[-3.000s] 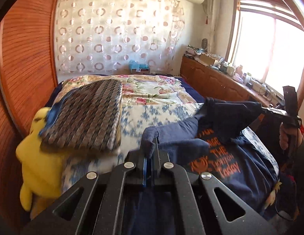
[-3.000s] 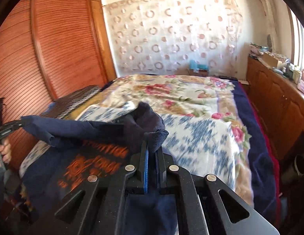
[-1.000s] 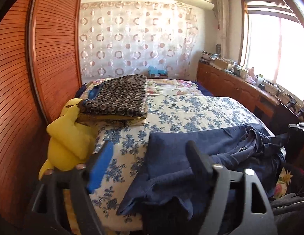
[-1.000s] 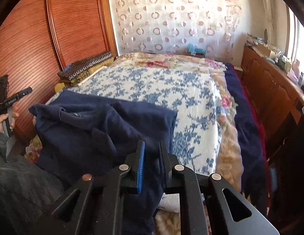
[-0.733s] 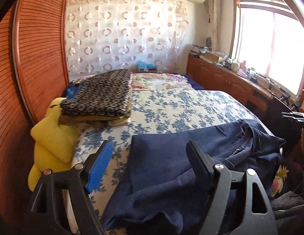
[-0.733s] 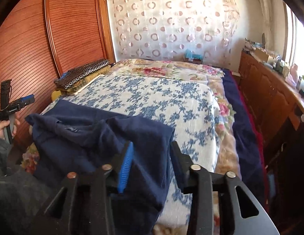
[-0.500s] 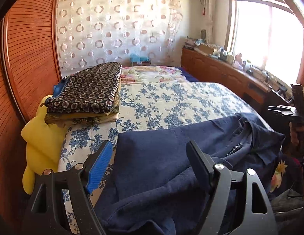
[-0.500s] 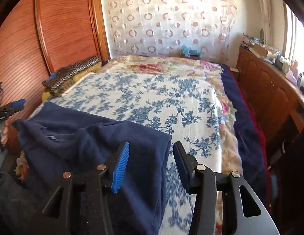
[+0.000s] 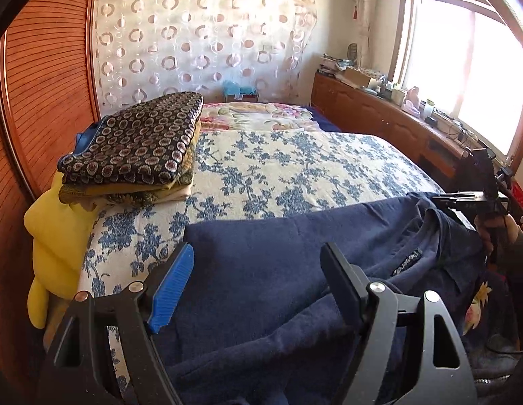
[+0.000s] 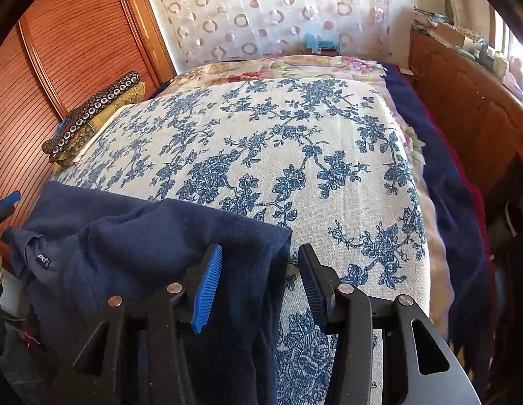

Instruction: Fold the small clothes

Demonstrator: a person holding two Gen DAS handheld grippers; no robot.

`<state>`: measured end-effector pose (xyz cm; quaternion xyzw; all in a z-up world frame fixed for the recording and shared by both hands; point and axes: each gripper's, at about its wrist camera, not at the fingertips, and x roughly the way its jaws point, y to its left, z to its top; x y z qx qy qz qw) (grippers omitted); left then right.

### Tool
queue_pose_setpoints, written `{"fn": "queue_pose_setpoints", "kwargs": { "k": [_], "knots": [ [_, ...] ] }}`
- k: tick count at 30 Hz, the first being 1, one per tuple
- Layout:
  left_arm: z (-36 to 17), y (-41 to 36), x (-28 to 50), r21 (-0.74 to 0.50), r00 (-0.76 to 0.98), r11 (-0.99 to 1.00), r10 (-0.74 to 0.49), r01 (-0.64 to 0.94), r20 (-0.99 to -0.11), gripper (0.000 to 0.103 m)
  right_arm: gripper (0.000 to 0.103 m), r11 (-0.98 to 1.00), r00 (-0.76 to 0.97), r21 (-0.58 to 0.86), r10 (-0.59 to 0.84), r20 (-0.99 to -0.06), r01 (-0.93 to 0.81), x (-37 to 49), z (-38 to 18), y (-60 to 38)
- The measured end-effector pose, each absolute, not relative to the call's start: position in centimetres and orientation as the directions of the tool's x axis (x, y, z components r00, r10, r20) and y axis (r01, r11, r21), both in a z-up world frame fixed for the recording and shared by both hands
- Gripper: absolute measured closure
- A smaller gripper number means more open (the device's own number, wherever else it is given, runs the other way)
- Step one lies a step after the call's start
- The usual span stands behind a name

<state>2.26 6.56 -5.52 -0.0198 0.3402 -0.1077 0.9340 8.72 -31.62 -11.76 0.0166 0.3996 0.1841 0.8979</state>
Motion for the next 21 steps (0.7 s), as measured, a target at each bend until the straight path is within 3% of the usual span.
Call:
{"fn": "queue_pose_setpoints", "kwargs": {
  "k": [8,13,21],
  "knots": [
    [-4.2,8.2,4.3,-0.106,0.747,0.981,-0.194,0.164,-0.636,0.025,0.054,0.93,0.643,0.175,0.352,-0.68,-0.324,8.1,-12.6,-31.9],
    [-4.5,9.5,6.5,-0.122,0.712,0.977,-0.211,0.174,-0.67,0.04,0.054,0.916,0.643,0.229,0.394,-0.657,-0.329,7.9,-13.1,-32.8],
    [-7.9,10.2,9.3,-0.117,0.627,0.985,-0.173,0.13,-0.76,0.044,0.054,0.92,0.645,0.213,0.385,-0.661,-0.33,7.9,-13.3,-32.4]
  ]
}}
